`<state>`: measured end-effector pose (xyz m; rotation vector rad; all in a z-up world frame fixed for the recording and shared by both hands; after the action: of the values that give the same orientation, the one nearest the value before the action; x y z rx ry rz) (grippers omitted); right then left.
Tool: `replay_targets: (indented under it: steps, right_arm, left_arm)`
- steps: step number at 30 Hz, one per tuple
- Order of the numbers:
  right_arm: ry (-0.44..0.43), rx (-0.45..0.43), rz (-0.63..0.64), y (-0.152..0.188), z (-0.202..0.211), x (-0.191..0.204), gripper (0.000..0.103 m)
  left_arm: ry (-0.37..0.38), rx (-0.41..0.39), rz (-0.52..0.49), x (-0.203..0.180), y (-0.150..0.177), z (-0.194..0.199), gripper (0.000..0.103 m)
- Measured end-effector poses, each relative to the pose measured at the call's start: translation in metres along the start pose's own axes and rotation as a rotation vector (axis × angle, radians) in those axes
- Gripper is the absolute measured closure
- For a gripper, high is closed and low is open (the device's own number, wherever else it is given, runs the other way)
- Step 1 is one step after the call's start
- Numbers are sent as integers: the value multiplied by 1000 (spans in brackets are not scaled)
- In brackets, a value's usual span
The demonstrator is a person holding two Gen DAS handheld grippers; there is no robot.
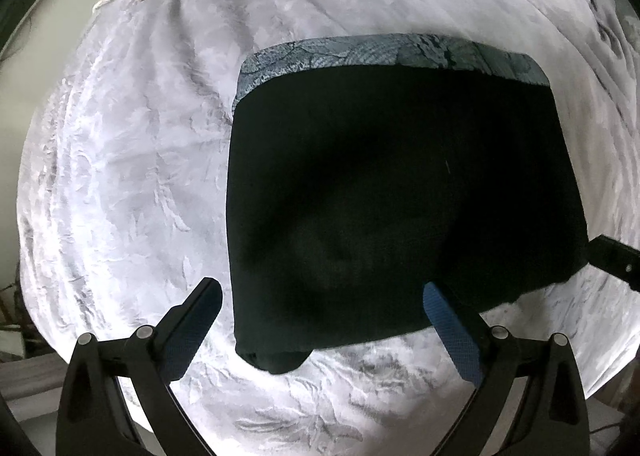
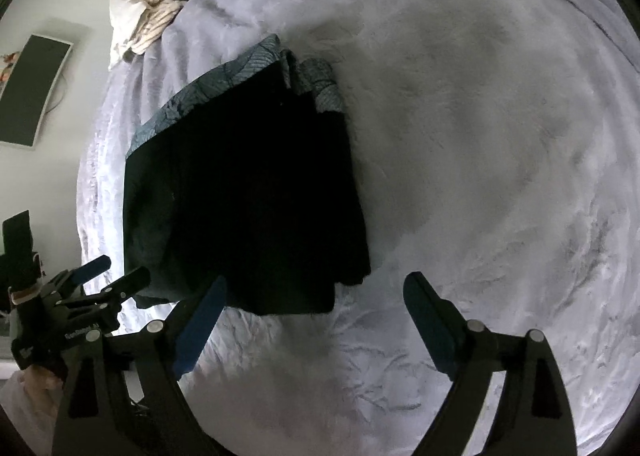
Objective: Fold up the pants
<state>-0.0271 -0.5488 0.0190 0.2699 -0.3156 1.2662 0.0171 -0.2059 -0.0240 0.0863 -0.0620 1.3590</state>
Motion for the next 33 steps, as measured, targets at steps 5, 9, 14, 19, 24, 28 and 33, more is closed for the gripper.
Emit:
replay_targets:
  steps: [5,9,14,19,24,28,33]
  right_arm:
    - [-18,45,-31,-9,-9,-4,11]
    - [14,48,-25,-11,-13,-4,11]
    - [10,56,-43,-19,-16,-10,11]
    - [-21,66,-46,-26,-17,-18,11]
    - [-120,68,-15,-43,-20,-22,11]
    - [-169,85,20,-58,-31,-24,11]
    - [-263,106,36,-71,-46,-22,11]
  left_arm:
    - [39,-13,3,8,-9,-1,2]
    - [78,-9,19,18,-12,-6,2]
    - [116,-2,43,44,-26,-13,2]
    - [243,12,61,69,-44,-20,2]
    - [403,55,42,78,-60,-42,2]
    - [485,81,6,68,-71,-62,2]
    - [513,76,1,65,-80,-66,1]
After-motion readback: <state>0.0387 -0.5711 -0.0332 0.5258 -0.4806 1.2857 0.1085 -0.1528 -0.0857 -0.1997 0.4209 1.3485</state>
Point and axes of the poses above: each gripper's, at about its wrist camera, not at the fingertips, and z roughly against the way its jaws point, x to its left, y to its underside, the point moved 1 cm from there along -z, roughly the way its jaws point, and after that the axes turned 8 degrees about x, right-handed, at the moved point
